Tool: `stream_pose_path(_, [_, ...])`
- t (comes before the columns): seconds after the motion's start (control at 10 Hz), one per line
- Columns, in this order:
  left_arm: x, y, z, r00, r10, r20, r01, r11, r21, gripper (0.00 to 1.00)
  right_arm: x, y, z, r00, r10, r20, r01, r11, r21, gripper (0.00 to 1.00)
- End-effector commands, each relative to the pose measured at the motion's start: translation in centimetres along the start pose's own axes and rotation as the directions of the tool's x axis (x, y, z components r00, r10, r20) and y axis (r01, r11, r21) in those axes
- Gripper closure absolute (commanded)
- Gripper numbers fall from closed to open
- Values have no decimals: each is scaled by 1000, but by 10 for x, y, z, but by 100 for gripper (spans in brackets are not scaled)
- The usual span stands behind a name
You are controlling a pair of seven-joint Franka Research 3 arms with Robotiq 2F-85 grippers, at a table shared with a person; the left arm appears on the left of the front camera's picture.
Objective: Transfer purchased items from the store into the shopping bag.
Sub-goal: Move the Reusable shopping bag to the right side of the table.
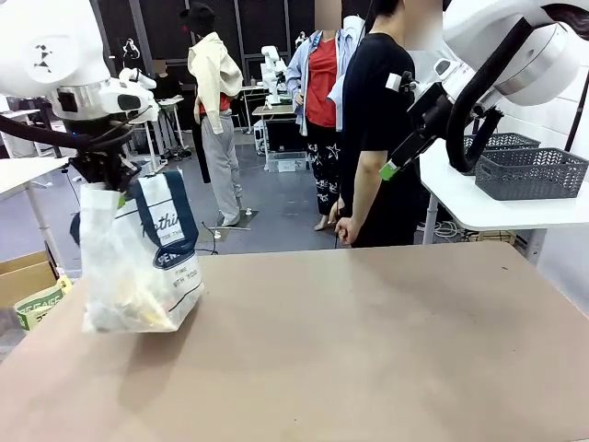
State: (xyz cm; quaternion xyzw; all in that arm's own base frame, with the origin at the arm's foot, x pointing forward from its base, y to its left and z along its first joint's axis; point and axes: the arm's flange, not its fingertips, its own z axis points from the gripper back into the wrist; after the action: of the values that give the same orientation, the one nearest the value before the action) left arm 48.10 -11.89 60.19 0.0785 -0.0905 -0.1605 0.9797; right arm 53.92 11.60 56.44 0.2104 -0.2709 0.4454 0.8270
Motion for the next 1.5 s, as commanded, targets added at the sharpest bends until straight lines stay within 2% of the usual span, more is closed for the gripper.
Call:
stream_pose_path(0.0, [13, 9, 22, 1000, -18, -20, 18, 1000, -4, 100, 2, 2, 2, 1000, -14, -20, 14, 1000, 1, 0])
stream_pose_path(0.1, [30, -22, 22, 999, -7, 33, 9, 997, -78, 100, 2, 2, 2, 1000, -14, -20, 14, 1000, 1, 0])
stream_pose_path(0.2, [0, 3, 5, 1000, 4, -26, -4, 1000, -1, 100, 2, 2, 2, 1000, -14, -20, 14, 1000, 1, 0])
stream_pose_path(0.4, [0, 3, 5, 1000, 4, -26, -4, 1000, -1, 100, 2, 2, 2, 1000, -14, -20, 14, 1000, 1, 0])
stream_pose_path(0.5, [8, -6, 1, 999, -3, -36, 2, 1000, -28, 100, 2, 2, 2, 1000, -14, -20, 14, 1000, 1, 0])
stream_pose_path(0.6, [22, 0, -6, 999, -40, -3, 40, 997, -64, 100, 2, 2, 2, 1000, -14, -20, 14, 1000, 1, 0])
stream_pose_path(0.7, [28, 14, -7, 998, -24, 49, 27, 998, -59, 100, 2, 2, 2, 1000, -14, -20, 14, 1000, 1, 0])
stream_pose_path(1.0, [27, 60, -10, 990, 58, 126, -55, 998, -33, 100, 2, 2, 2, 1000, -14, -20, 14, 1000, 1, 0])
stream_pose_path(1.4, [14, 106, -15, 990, 33, 139, -32, 999, -7, 100, 2, 2, 2, 1000, -14, -20, 14, 1000, 1, 0])
